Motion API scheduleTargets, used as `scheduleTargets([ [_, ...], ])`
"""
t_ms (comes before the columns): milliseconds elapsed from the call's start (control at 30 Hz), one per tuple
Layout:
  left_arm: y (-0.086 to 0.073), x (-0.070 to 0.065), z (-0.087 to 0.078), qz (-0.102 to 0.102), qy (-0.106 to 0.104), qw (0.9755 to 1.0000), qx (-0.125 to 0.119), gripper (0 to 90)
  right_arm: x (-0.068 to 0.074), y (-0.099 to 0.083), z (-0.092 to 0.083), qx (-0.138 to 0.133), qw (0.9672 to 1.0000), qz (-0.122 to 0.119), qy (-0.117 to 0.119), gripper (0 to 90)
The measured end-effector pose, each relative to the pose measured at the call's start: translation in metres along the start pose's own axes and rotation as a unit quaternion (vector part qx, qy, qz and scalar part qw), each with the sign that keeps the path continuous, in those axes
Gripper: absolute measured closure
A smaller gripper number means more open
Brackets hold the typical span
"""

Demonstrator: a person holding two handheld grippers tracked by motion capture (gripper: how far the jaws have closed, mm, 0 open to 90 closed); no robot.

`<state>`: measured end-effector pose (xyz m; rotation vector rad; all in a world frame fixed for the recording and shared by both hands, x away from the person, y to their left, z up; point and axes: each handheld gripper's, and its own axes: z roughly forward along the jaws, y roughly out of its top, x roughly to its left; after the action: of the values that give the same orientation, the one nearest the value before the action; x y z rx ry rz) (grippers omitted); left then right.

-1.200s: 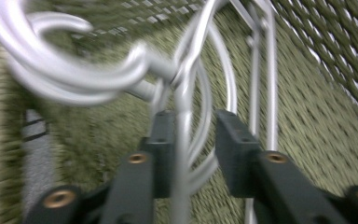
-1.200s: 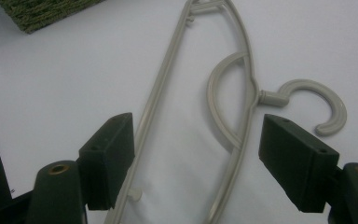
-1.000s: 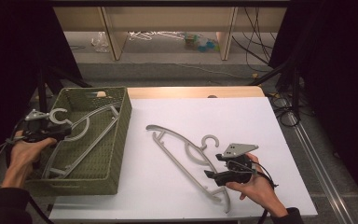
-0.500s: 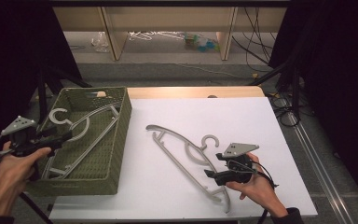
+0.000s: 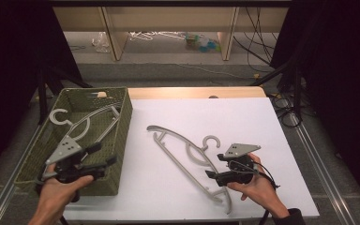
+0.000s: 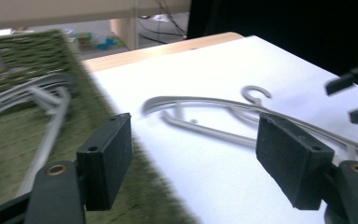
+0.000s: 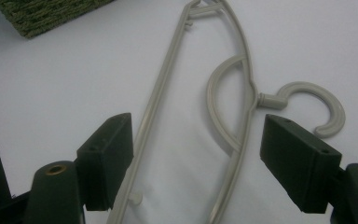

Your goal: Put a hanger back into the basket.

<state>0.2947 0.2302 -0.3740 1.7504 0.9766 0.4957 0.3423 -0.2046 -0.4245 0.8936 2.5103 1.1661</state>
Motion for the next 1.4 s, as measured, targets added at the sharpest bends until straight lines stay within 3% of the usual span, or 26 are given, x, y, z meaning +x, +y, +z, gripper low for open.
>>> scheduleTargets([
  [100, -0.003, -0.017, 0.009, -0.001, -0.016, 0.9999, -0.003, 25.3, -0.001, 0.0, 0.0, -0.001, 1.0, 0.003, 0.0, 26.1],
  [167, -0.005, -0.028, 0.015, 0.016, -0.027, 0.9995, 0.0, 24.0, -0.001, 0.0, -0.001, -0.003, 1.0, 0.005, -0.002, 26.1],
  [267, -0.011, -0.039, 0.024, 0.012, -0.044, 0.9989, 0.001, 22.4, -0.001, 0.0, 0.0, -0.004, 1.0, 0.005, -0.002, 26.0],
  [367, -0.02, -0.047, 0.032, 0.027, -0.033, 0.9991, 0.005, 19.5, -0.001, -0.001, 0.0, -0.001, 1.0, 0.007, 0.0, 26.1],
  [400, -0.024, -0.048, 0.034, 0.03, -0.039, 0.9988, 0.007, 19.2, -0.001, -0.002, 0.0, -0.001, 1.0, 0.008, 0.0, 26.0],
  [467, -0.032, -0.051, 0.038, 0.013, -0.057, 0.9982, 0.013, 18.6, -0.001, -0.002, 0.0, -0.002, 0.9999, 0.01, -0.003, 26.1],
  [600, -0.043, -0.058, 0.043, 0.032, -0.04, 0.9986, 0.014, 17.8, -0.001, -0.002, 0.0, -0.001, 1.0, 0.008, -0.001, 26.1],
  [900, -0.049, -0.06, 0.044, 0.02, -0.046, 0.9987, 0.005, 17.2, -0.001, -0.004, 0.002, 0.004, 0.9999, 0.011, -0.002, 26.1],
  [1067, -0.05, -0.058, 0.045, 0.032, -0.054, 0.998, 0.007, 17.0, -0.003, -0.004, 0.004, 0.009, 0.9999, 0.009, -0.001, 26.1],
  [1133, -0.052, -0.059, 0.045, 0.019, -0.053, 0.9984, 0.007, 17.0, -0.004, -0.004, 0.006, 0.013, 0.9999, 0.007, -0.007, 26.3],
  [1167, -0.052, -0.058, 0.045, 0.025, -0.053, 0.9982, 0.01, 17.0, -0.003, -0.005, 0.009, 0.012, 0.9997, 0.014, -0.015, 26.7],
  [1233, -0.052, -0.058, 0.045, 0.016, -0.052, 0.9985, 0.009, 17.0, -0.004, -0.005, 0.01, 0.03, 0.9993, 0.014, -0.017, 27.2],
  [1333, -0.052, -0.057, 0.045, 0.027, -0.058, 0.9979, 0.004, 17.0, -0.007, -0.005, 0.018, 0.044, 0.9985, 0.026, -0.018, 29.6],
  [1400, -0.052, -0.058, 0.044, 0.024, -0.057, 0.9981, 0.007, 17.0, -0.012, -0.007, 0.023, 0.063, 0.9972, 0.034, -0.022, 30.0],
])
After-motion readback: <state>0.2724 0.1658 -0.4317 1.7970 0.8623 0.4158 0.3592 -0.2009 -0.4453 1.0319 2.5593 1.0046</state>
